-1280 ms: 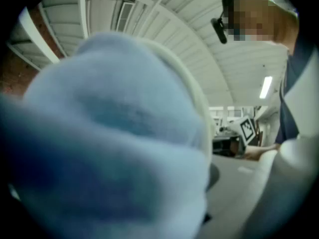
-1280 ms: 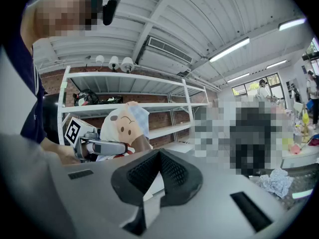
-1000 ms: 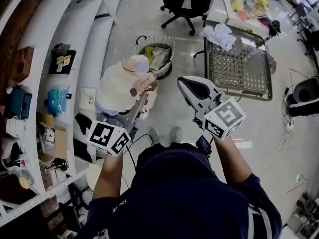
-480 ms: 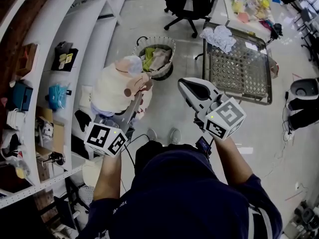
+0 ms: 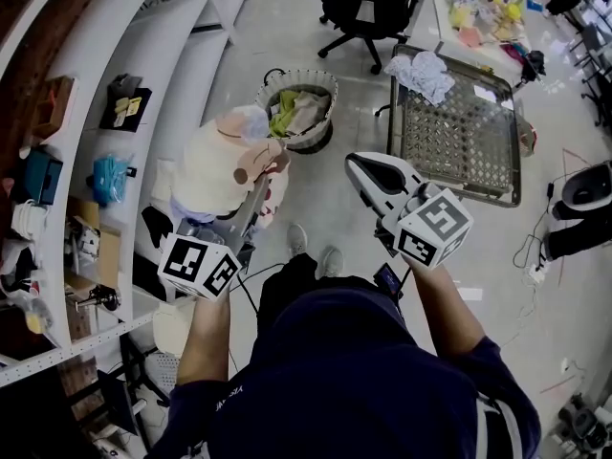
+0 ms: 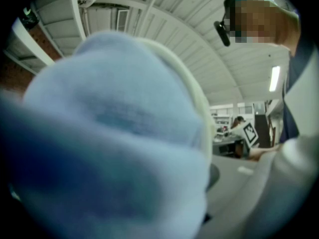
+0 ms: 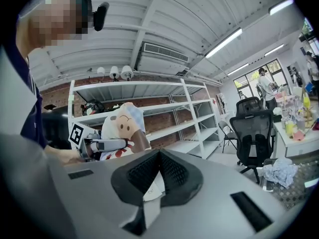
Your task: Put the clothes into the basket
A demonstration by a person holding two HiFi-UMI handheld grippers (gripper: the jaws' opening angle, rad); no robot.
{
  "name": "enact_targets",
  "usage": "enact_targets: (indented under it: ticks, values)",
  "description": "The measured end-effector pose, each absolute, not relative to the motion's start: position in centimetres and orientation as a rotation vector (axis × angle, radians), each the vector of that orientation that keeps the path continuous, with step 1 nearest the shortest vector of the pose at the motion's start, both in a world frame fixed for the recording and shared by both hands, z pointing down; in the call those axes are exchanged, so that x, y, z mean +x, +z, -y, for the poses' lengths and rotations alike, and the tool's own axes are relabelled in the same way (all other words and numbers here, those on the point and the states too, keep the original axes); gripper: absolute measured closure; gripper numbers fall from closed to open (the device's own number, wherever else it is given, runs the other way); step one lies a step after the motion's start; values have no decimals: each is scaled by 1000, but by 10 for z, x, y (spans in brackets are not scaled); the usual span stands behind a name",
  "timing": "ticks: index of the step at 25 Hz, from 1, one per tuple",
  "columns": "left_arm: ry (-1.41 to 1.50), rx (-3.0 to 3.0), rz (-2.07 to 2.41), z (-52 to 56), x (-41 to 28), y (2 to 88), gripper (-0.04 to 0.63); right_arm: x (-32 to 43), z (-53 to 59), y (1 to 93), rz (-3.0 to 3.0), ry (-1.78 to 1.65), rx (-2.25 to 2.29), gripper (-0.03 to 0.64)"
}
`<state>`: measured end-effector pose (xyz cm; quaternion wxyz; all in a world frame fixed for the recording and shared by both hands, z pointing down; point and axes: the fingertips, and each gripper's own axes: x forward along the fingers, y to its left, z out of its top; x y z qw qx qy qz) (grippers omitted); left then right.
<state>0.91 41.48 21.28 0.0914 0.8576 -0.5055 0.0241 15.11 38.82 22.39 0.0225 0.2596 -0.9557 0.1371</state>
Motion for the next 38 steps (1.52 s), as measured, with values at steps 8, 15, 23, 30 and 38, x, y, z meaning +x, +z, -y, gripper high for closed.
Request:
enact_targets:
  ticks: [8, 15, 23, 30, 38]
  values:
    - [67, 2538, 1511, -397, -7, 214, 405, 140, -372, 226, 2951, 425, 798, 611]
    - [56, 2528, 1485, -354, -34, 223, 405, 115, -333, 236, 2919, 446, 809, 611]
    - [52, 2532, 1428, -284, -77, 234, 405, 64, -269, 246, 2893, 451, 807, 611]
    - [47, 2524, 1384, -223, -130, 245, 405, 8, -208, 249, 2860, 439, 817, 611]
    - [49, 2522, 1331, -172, -171, 258, 405, -38, -163, 254, 2838, 437, 834, 611]
